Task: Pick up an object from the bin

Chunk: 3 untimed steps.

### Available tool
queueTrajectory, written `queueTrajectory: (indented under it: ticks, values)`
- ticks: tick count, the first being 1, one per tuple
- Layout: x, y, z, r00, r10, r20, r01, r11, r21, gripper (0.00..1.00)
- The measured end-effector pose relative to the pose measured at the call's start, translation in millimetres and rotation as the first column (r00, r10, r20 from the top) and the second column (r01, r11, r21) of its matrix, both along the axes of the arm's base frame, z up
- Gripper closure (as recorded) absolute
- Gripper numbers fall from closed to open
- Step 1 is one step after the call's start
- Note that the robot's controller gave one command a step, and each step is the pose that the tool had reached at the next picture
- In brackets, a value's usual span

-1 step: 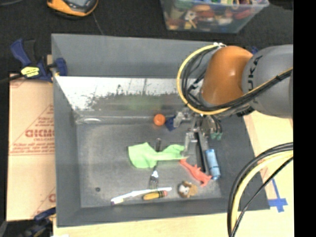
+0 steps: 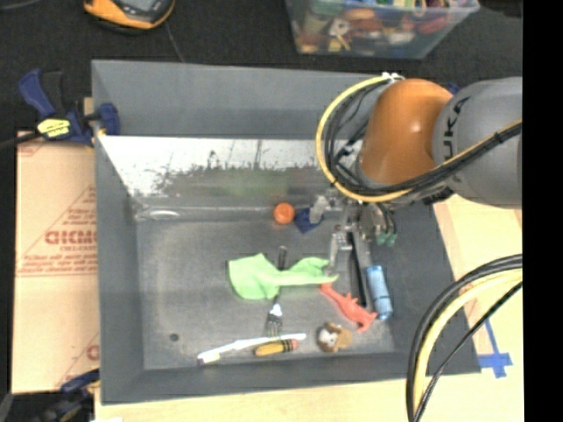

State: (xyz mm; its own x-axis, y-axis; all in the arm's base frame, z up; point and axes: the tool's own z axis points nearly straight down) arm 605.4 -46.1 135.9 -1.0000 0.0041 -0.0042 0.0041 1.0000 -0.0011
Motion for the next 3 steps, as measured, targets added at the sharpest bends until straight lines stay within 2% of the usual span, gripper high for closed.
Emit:
queueTrajectory:
  ticks: [1, 2, 3]
  values:
    - [-15.8, 3, -66, 0.988, -0.155, -0.001, 0.155, 0.988, 0.002, 0.0]
    - [-18.8, 14, -12, 1.0, 0.007, 0.006, -0.007, 1.0, -0.001, 0.0]
    - [-18.2, 4, -58, 0.991, -0.136, -0.004, 0.136, 0.991, 0.0, 0.0]
